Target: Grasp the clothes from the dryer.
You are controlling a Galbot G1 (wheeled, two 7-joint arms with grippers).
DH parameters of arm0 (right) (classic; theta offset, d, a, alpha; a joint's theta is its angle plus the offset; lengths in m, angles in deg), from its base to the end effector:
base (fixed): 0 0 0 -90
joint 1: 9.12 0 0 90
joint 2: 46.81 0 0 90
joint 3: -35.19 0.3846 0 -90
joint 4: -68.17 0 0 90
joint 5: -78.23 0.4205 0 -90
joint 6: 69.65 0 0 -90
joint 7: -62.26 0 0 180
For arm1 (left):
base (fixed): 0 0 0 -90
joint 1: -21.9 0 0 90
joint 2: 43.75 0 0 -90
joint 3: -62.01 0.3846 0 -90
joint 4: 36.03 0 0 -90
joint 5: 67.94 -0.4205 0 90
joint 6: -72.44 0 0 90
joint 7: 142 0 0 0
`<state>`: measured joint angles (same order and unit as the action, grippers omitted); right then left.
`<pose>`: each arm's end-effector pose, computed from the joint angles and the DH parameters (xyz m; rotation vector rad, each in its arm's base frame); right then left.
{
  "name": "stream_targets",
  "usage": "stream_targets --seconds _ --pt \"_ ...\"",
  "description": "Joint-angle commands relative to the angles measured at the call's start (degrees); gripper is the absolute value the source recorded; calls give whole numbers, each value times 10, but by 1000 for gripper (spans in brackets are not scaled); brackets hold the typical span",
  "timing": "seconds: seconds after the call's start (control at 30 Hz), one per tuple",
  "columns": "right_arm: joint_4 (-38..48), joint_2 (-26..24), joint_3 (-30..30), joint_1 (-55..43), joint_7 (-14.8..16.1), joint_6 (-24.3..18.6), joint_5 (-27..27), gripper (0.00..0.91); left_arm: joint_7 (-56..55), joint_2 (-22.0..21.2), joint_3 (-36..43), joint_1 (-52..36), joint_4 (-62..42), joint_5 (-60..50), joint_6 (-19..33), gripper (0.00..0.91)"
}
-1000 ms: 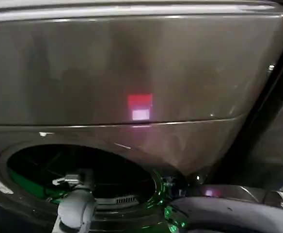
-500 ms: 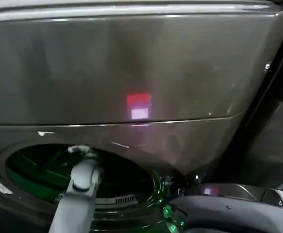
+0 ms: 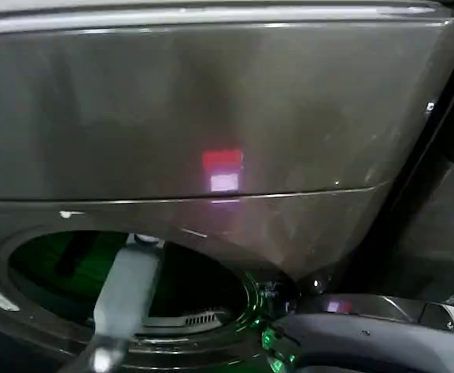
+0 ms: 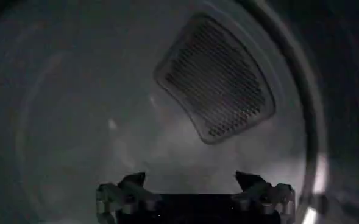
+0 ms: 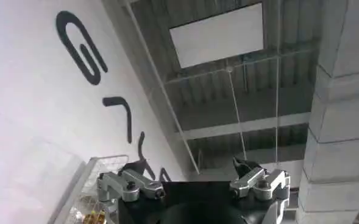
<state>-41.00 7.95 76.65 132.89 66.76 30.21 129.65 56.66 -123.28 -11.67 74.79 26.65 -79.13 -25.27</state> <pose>-0.1852 -0.3854 0.1890 1.3122 1.8864 -0.8292 0.6401 0.0017 -0.2518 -0.6283 -2.9213 -0.7700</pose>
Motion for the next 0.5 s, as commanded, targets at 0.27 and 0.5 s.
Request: stream_targets --seconds 0.27,0.5 --pt "-10 10 4 6 -1 0 0 907 346 21 121 -146 -189 -242 86 907" --pt "-13 18 0 0 -1 0 1 907 411 35 181 -192 -250 -254 100 907"
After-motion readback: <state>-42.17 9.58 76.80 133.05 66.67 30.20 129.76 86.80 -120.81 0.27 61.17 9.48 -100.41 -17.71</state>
